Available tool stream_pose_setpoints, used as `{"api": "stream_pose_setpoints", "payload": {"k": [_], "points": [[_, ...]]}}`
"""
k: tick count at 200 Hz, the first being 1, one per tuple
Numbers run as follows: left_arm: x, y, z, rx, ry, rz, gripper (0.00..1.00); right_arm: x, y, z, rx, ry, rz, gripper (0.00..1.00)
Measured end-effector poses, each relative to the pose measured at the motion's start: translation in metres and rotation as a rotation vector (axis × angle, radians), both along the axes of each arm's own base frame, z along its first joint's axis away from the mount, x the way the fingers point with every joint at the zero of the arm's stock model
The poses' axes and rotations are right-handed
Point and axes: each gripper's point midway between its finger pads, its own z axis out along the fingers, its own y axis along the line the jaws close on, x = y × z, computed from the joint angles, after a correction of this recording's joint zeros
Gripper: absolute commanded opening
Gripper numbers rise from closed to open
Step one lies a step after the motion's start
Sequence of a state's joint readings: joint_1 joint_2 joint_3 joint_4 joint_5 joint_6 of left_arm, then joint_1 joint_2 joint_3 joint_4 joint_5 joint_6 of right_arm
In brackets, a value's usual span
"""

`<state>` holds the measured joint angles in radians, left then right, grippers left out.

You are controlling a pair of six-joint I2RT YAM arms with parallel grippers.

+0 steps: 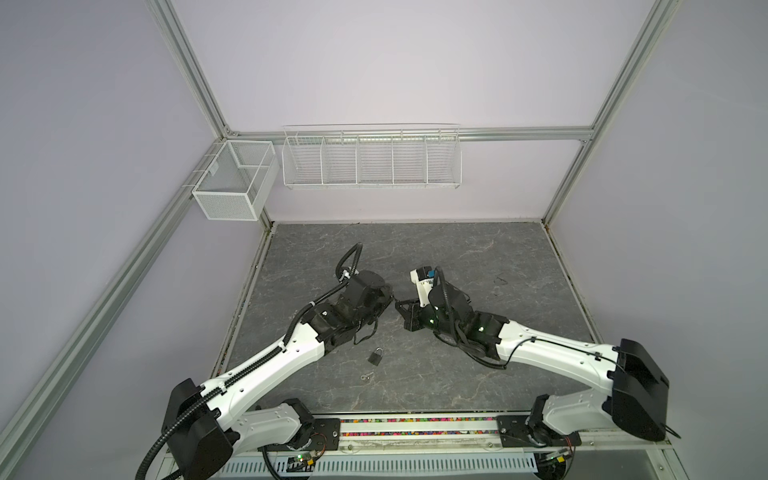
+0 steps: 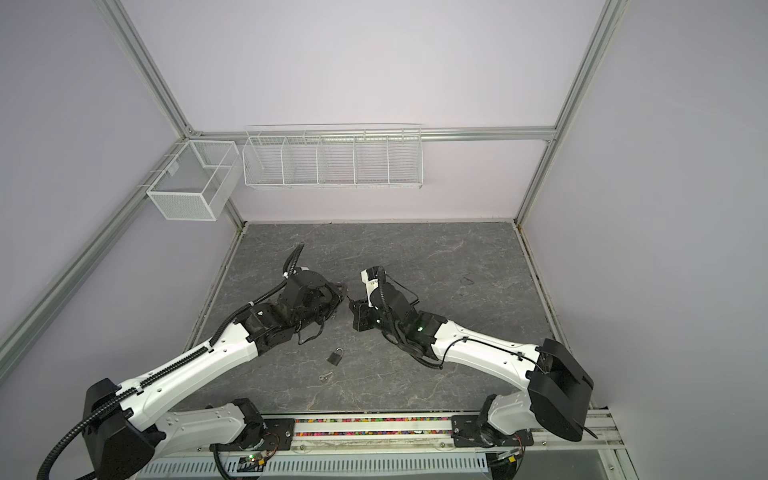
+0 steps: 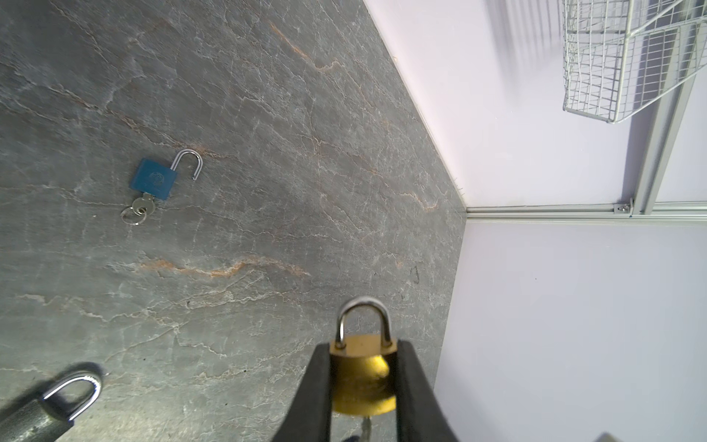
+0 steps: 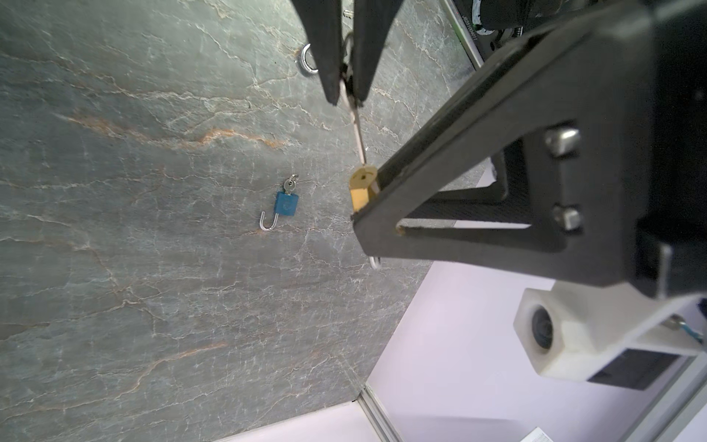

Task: Unlock with the key

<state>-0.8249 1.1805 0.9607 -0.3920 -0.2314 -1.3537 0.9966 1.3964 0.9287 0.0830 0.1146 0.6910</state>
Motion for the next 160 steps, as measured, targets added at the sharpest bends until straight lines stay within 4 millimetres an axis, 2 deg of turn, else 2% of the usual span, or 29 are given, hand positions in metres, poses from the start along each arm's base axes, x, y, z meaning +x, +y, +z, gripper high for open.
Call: {"api": "stream_pose_setpoints", "payload": {"k": [27, 78, 160], "points": [[0.0, 0.0, 0.0, -0.002, -0.001, 0.0, 0.0, 0.002, 0.0, 0.0, -0.006, -0.007, -0.007, 0.07], [0.003, 0.001, 0.003, -0.016, -0.007, 0.011, 0.0, 0.009, 0.0, 0.012, -0.004, -0.034, -0.032, 0.07], [0.005, 0.0, 0.003, -0.043, 0.002, 0.018, 0.0, 0.011, 0.004, 0.005, -0.024, -0.028, -0.031, 0.07]]}}
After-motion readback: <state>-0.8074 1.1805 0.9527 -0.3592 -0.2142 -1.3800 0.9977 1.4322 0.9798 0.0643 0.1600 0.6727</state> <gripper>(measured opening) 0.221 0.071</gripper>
